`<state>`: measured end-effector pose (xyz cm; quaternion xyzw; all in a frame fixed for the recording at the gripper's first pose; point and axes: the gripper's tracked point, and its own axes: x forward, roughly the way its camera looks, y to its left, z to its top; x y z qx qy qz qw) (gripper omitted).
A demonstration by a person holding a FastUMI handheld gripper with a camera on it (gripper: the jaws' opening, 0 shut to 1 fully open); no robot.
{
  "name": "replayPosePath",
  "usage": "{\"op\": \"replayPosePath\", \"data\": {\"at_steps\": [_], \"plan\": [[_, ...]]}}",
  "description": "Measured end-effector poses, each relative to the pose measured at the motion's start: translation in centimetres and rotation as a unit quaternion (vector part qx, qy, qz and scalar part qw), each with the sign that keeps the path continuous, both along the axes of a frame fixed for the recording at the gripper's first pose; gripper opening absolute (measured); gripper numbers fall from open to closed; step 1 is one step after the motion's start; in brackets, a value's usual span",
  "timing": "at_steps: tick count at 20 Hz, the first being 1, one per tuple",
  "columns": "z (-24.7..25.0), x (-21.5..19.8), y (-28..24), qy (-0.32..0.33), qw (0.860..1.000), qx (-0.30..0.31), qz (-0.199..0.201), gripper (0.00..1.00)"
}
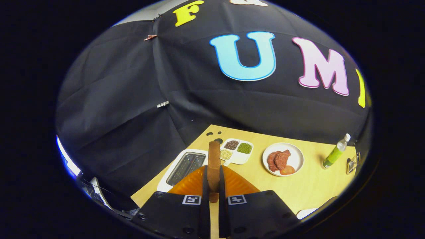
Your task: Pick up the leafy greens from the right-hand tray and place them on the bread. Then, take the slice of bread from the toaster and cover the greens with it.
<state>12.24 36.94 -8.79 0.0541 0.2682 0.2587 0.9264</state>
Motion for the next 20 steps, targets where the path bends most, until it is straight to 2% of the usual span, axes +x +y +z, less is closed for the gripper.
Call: {"op": "replayPosePath", "data": {"at_steps": [7,10,15,20], "plan": [[-6.7,-3.4,-6.6,0.067,0.997,-0.009,-0.023,0.14],[-9.5,-4.7,-7.2,0.101,0.994,0.013,-0.027,0.14],[-13.6,-5.8,-8.7,0.154,0.985,0.051,-0.061,0.14],[-16.5,-7.3,-10.4,0.184,0.979,0.049,-0.078,0.14]]}}
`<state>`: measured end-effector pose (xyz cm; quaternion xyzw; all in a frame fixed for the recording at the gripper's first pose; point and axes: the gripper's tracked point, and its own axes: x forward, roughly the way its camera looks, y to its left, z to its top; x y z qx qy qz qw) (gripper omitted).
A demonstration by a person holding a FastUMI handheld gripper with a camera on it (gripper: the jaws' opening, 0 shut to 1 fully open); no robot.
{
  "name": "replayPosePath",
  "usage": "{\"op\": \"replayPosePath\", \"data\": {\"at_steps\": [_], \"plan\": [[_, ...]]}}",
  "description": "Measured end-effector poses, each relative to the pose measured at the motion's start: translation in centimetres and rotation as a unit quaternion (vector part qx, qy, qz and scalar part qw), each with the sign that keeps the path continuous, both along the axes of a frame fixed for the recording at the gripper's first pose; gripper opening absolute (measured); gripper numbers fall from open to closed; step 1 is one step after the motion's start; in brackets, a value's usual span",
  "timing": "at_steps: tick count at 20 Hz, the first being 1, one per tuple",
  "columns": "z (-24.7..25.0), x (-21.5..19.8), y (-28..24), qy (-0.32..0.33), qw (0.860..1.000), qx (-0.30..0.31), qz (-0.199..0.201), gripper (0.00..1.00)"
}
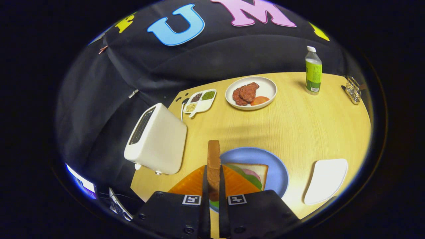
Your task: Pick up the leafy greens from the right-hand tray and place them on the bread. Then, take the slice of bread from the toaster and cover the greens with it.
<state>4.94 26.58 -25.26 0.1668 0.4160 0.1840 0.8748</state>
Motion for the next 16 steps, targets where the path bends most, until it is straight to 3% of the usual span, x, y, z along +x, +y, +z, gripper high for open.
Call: {"op": "replayPosePath", "data": {"at_steps": [4,7,12,13,15,16], "plan": [[-1.5,-0.4,-1.3,0.011,1.0,-0.018,-0.004,0.14],[-2.2,-0.9,-2.6,0.012,0.999,-0.049,-0.002,0.21],[-3.5,-2.0,-4.4,0.007,0.994,-0.11,0.014,0.54],[-3.6,-2.2,-4.6,0.006,0.993,-0.118,0.018,0.68],[-3.6,-2.6,-5.0,0.004,0.991,-0.13,0.024,0.84],[-3.5,-2.8,-5.3,0.003,0.99,-0.136,0.023,0.85]]}}
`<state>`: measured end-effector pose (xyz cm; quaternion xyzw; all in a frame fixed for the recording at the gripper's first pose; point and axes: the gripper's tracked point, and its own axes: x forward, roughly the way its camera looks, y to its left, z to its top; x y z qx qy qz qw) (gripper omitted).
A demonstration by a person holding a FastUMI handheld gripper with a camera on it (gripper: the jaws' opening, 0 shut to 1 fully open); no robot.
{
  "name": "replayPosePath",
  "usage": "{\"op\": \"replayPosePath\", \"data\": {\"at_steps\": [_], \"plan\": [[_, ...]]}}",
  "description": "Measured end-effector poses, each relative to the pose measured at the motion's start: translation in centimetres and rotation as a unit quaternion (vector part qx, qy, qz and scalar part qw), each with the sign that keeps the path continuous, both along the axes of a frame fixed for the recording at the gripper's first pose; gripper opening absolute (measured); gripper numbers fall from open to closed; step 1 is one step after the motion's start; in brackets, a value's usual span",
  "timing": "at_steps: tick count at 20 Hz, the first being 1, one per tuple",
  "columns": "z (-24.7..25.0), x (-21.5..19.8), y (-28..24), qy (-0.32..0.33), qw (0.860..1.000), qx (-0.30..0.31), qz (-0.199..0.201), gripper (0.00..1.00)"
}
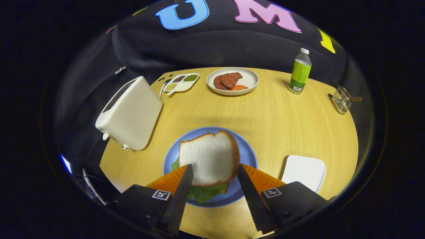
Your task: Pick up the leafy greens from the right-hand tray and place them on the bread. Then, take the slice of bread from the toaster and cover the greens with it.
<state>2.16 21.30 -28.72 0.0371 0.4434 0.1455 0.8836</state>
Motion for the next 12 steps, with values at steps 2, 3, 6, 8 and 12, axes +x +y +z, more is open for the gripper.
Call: {"op": "replayPosePath", "data": {"at_steps": [2,3,6,8,12], "plan": [[0.6,0.0,-0.4,-0.014,1.0,-0.006,-0.005,0.86],[1.0,0.0,-0.7,-0.021,1.0,-0.009,-0.01,0.99],[3.1,0.1,-1.2,-0.051,0.998,-0.012,-0.016,0.99],[5.2,0.4,-1.9,-0.086,0.996,-0.02,-0.017,0.99],[11.0,1.5,-3.1,-0.168,0.985,-0.025,-0.028,0.99]]}}
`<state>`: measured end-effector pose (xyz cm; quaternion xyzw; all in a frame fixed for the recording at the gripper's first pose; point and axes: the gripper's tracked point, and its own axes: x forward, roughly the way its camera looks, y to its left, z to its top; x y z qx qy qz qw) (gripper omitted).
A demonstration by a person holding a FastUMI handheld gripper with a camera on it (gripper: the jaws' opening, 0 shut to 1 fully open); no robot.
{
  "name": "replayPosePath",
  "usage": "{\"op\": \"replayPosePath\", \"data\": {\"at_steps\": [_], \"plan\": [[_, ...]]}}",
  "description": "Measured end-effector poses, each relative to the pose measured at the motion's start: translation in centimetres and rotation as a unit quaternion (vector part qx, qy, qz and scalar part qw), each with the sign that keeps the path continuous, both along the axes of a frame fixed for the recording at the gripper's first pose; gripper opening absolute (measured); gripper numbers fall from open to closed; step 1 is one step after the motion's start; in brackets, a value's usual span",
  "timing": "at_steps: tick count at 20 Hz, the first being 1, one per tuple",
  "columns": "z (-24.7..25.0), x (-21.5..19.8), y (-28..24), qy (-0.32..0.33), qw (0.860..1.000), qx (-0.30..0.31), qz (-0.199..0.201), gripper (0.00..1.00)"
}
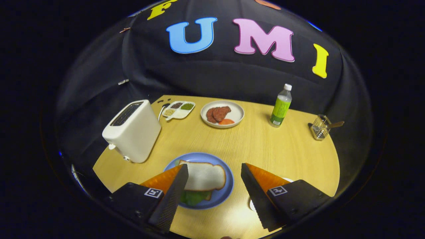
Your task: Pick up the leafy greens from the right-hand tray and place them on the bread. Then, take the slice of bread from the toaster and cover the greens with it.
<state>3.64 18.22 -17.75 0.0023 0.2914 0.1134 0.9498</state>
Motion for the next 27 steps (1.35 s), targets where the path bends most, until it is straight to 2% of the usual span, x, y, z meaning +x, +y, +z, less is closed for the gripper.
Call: {"op": "replayPosePath", "data": {"at_steps": [4,9,14,21,27], "plan": [[6.2,0.5,-1.8,-0.074,0.997,0.019,-0.028,0.99],[12.6,-0.1,-5.9,-0.152,0.986,0.019,-0.072,0.99],[17.7,-1.7,-11.6,-0.24,0.96,0.013,-0.144,0.99],[18.8,-3.4,-15.6,-0.242,0.951,0.029,-0.188,0.99],[18.7,-3.4,-16.2,-0.24,0.951,0.028,-0.191,0.99]]}}
